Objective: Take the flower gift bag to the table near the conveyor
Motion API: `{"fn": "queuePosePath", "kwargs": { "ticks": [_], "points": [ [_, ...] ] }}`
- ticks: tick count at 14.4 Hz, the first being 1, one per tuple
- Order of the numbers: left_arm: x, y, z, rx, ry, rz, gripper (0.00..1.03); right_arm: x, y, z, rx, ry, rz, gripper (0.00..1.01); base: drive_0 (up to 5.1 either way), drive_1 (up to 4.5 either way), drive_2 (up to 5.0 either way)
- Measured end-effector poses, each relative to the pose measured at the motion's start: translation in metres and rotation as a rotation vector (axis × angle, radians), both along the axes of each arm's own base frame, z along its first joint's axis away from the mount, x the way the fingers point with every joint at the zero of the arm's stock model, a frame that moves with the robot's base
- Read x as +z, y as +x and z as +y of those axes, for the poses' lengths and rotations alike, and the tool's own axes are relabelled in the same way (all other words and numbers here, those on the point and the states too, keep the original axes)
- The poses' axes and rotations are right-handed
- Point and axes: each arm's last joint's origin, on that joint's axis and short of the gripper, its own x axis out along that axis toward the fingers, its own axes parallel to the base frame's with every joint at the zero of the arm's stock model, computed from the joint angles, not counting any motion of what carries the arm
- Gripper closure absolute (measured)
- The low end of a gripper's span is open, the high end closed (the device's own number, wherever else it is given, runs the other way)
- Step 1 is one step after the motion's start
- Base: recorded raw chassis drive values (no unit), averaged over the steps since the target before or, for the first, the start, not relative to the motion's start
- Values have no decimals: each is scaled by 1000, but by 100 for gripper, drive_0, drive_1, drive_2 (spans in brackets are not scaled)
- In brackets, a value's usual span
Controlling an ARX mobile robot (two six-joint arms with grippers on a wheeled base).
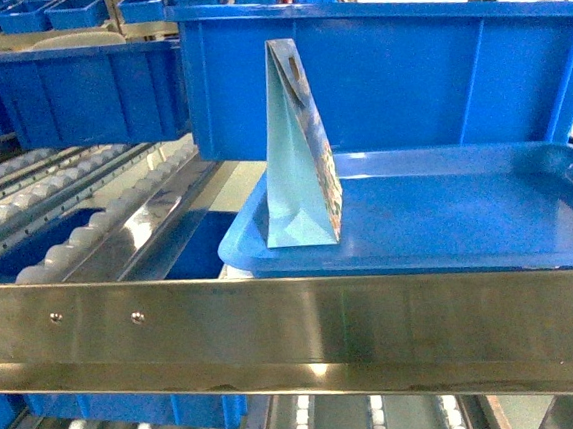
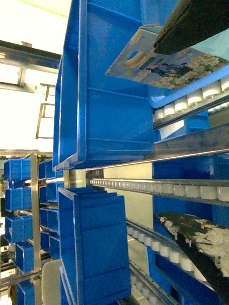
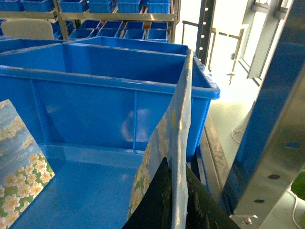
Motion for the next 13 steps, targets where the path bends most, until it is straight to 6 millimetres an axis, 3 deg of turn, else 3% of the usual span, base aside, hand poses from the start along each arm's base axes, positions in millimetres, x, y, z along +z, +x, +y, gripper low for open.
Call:
{"fn": "queuePosePath", "kwargs": {
  "ticks": [3,6,11,13],
  "points": [
    [0,0,0,0,0,0,5,-1,-37,-10,-4,4,-38,98,0,0,0],
    [0,0,0,0,0,0,5,-22,-66,-20,-19,12,5,98,0,0,0],
    [0,0,0,0,0,0,5,-20,-69,-22,-28,-1,-30,98,0,0,0],
    [-2,11,-15,-39,-7,9,5,-20,-69,-22,-28,-2,-29,98,0,0,0]
  ]
}}
